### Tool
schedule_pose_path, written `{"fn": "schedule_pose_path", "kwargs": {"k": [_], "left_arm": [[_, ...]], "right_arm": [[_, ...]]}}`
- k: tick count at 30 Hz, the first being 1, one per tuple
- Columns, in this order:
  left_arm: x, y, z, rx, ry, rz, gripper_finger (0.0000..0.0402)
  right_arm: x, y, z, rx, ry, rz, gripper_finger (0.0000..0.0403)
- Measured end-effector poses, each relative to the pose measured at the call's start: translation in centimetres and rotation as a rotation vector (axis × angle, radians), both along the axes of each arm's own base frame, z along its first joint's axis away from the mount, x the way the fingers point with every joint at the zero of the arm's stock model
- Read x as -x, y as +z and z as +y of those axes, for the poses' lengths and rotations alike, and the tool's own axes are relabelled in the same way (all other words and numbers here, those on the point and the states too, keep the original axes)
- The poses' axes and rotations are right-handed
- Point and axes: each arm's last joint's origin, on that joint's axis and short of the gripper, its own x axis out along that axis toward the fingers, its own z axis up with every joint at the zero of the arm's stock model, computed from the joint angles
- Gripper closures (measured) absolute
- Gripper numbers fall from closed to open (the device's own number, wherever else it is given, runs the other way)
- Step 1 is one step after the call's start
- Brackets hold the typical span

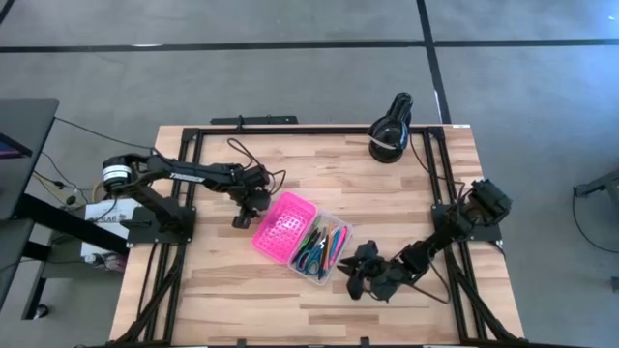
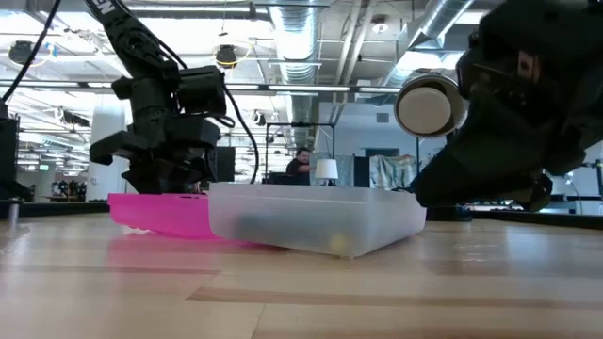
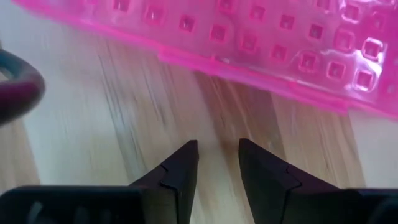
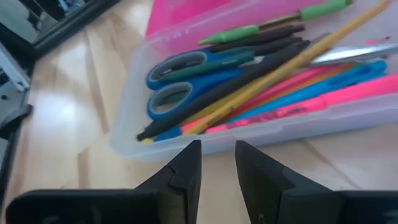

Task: Pick & place school supplies into a supply box
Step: Close the pink supply box

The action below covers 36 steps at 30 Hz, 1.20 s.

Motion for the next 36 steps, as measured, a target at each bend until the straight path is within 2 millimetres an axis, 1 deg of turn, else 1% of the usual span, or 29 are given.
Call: {"fn": "schedule_pose_path", "kwargs": {"k": [8,17,24,36], "left_arm": [[-0.6,0.1,0.1,-0.016,-0.040,-0.070,0.0288],[-0.6,0.1,0.1,-0.013,-0.052,-0.082,0.0288],[-0.7,0.1,0.0,0.027,-0.068,-0.097,0.0288],[-1.4,-0.2,-1.5,0.036,-0.103,-0.102,0.0288]], "right_arm": [[0.0,-0.6,-1.1,0.005,-0.064,0.064,0.0310],[0.1,-1.3,-2.6,0.000,-0.160,0.143,0.0310],[-0.2,-1.3,-2.6,0.039,-0.030,0.197,0.0310],[-1.0,-1.1,-3.3,0.072,0.048,0.213,0.0310]]}}
